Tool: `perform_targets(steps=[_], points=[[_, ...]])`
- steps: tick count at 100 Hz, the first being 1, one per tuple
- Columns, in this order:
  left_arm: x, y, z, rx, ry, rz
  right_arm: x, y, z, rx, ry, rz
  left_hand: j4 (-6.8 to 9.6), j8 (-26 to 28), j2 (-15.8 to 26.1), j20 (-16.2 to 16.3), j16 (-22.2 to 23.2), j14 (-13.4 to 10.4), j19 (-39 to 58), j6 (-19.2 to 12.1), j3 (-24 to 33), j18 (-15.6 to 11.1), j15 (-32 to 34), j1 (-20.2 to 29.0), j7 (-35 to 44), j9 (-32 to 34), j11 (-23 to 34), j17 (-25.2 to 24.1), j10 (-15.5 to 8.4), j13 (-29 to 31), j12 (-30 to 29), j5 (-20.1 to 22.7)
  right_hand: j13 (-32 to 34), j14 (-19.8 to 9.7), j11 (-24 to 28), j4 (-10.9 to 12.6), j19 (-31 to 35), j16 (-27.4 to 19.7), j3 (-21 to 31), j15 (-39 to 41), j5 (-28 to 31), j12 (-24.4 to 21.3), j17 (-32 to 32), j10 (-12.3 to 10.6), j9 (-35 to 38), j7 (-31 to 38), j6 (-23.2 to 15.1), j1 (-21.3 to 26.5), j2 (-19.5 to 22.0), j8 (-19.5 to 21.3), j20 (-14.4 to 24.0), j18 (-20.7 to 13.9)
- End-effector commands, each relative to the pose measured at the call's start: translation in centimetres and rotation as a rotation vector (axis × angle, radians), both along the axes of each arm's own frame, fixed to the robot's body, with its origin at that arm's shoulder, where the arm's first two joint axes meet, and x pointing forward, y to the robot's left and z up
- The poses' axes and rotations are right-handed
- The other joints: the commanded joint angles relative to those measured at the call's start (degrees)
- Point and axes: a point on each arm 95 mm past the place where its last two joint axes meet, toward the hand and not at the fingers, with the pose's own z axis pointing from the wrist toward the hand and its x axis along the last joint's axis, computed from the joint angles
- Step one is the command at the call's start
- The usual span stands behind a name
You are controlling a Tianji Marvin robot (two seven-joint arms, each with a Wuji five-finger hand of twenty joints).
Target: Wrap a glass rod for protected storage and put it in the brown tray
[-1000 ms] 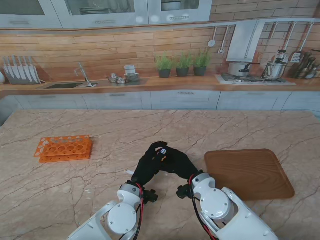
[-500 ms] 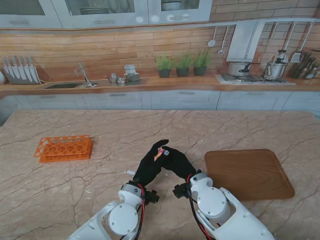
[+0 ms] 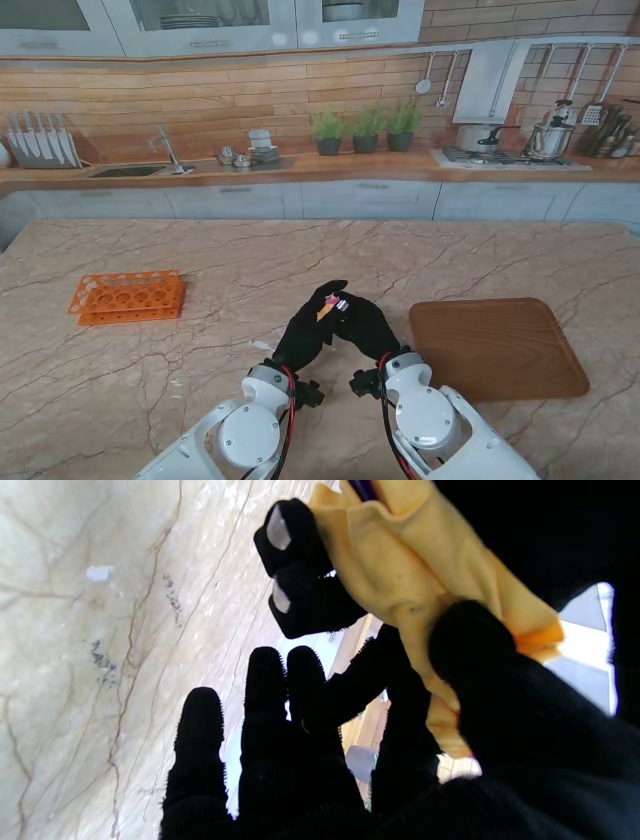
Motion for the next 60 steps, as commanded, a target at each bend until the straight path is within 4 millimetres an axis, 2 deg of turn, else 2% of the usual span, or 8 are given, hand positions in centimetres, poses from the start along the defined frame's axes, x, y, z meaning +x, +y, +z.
perform_targets(steps=[1, 19, 26, 46, 60], points=[[-0.4, -0.6, 0.0, 0.002, 0.012, -0.017, -0.5, 1.0, 0.8, 0.035, -0.023, 0.013, 0.8, 0.8, -1.8, -0.5, -1.6, 1.7, -2.7, -2.1, -1.4, 2.6, -3.4, 0.5, 0.8, -1.0, -6.6, -2.5, 1.5, -2.0, -2.8, -0.4, 1.4, -2.0, 1.0, 0.6, -1.0, -0.5, 2.9, 0.6, 5.7, -0.1, 0.2, -3.2, 2.1, 0.8, -5.5, 2.2, 3.1, 0.3, 0.9, -1.4], [-0.3, -0.6, 0.0, 0.023, 0.021, -0.028, -0.4, 0.1, 1.2, 0.026, -0.069, -0.017, 0.93, 1.8, -1.9, -6.0, -7.9, 4.2, -7.5, -2.0, -2.2, 4.6, -12.8, 0.3, 4.6, 2.7, -9.8, -7.0, 3.5, -4.5, -6.7, -0.6, 1.6, -2.2, 1.3, 0.5, -1.0, -0.5, 3.2, 0.9, 5.8, 0.0, 0.4, -3.3, 2.0, 0.5, -5.5, 2.0, 3.1, 0.6, 0.8, -1.4], [-0.3, -0.5, 0.0, 0.027, 0.024, -0.028, -0.4, -0.2, 1.4, 0.03, -0.084, -0.03, 0.92, 1.7, -1.9, -7.7, -10.7, 4.7, -8.5, -1.8, -2.4, 4.5, -16.6, 0.2, 5.3, 4.4, -10.5, -8.8, 4.2, -5.1, -7.7, -0.6, 1.6, -2.2, 1.4, 0.4, -1.0, -0.5, 3.4, 1.0, 5.8, 0.0, 0.3, -3.2, 2.0, 0.5, -5.4, 2.0, 3.0, 0.7, 0.8, -1.4], [-0.4, -0.4, -0.2, 0.03, 0.04, -0.024, -0.5, -1.0, 1.7, 0.028, -0.12, -0.063, 0.88, 2.2, -1.8, -9.8, -14.7, 5.0, -10.2, -1.0, -2.5, 3.7, -22.6, 0.3, 7.1, 9.0, -11.5, -12.6, 5.1, -6.7, -9.4, -0.6, 1.6, -2.2, 1.5, 0.4, -0.9, -0.4, 3.7, 1.1, 5.9, 0.0, 0.4, -3.1, 1.7, 0.4, -5.4, 1.7, 2.9, 0.9, 0.7, -1.4], [-0.4, -0.3, -0.3, 0.034, 0.047, -0.021, -0.5, -1.4, 1.9, 0.026, -0.138, -0.083, 0.8, 2.3, -2.0, -10.2, -15.3, 5.0, -10.7, -0.7, -2.5, 3.6, -23.7, 0.5, 7.7, 10.6, -11.6, -13.8, 5.5, -7.2, -9.7, 0.2, 1.6, -2.3, 1.5, 0.3, -0.9, -0.4, 3.9, 1.2, 6.0, 0.0, 0.4, -3.1, 1.4, 0.4, -5.3, 1.6, 2.9, 1.0, 0.7, -1.4]])
